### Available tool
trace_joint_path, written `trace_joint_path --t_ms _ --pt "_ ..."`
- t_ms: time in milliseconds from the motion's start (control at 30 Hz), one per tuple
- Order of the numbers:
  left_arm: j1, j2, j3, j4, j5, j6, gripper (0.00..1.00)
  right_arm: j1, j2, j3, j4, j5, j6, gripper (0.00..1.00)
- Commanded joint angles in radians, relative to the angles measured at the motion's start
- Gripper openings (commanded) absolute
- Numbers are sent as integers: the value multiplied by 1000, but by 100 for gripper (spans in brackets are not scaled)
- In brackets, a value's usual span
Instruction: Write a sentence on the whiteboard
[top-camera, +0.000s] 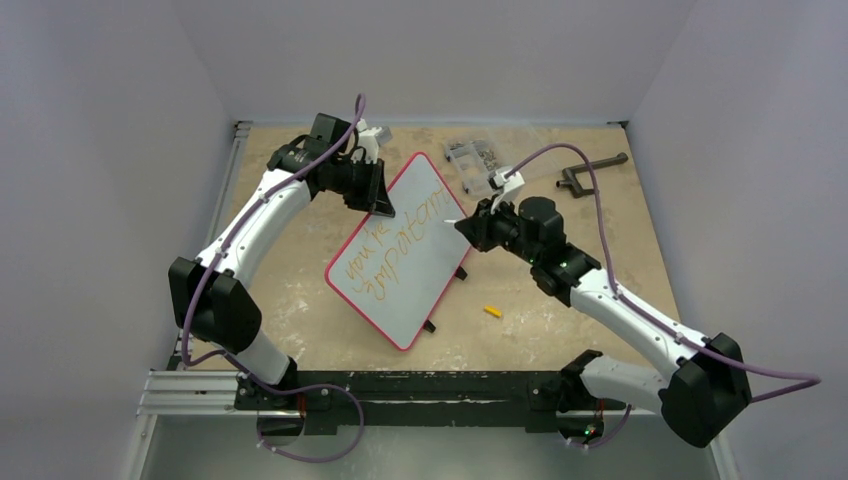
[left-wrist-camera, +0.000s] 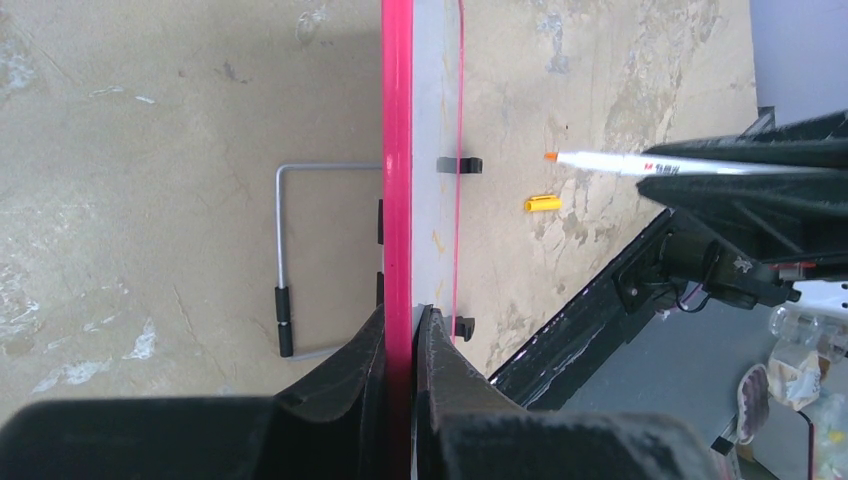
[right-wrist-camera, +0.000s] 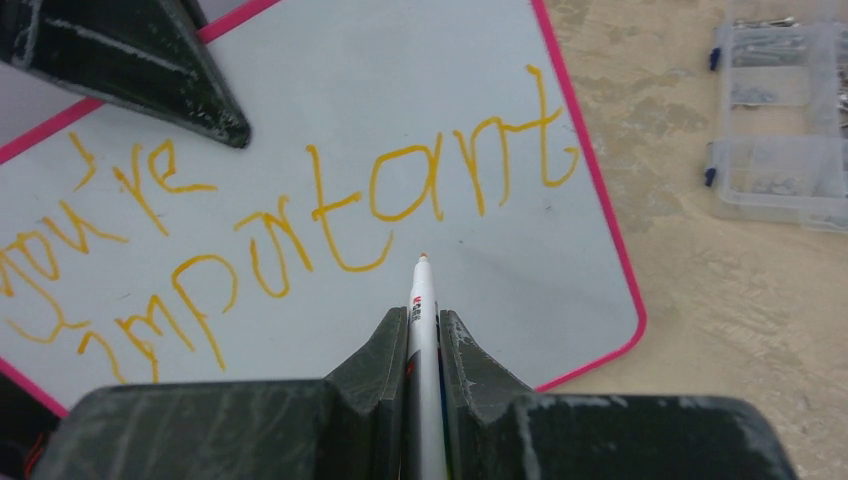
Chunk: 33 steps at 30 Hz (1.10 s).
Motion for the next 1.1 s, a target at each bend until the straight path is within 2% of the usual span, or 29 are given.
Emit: trace_joint_path --t_ms 0,200,567,1067 --pt "-9 -14 4 -27 -163 96 0 56 -28 -22 13 -101 12 0" --pt "-8 -19 3 -31 -179 96 0 182 -31 -35 -6 -88 -59 0" --pt "-3 -19 0 -34 -241 87 0 228 -39 -117 101 -269 -103 0" --pt "34 -23 -11 -23 -275 70 0 367 100 -60 104 -318 -186 0"
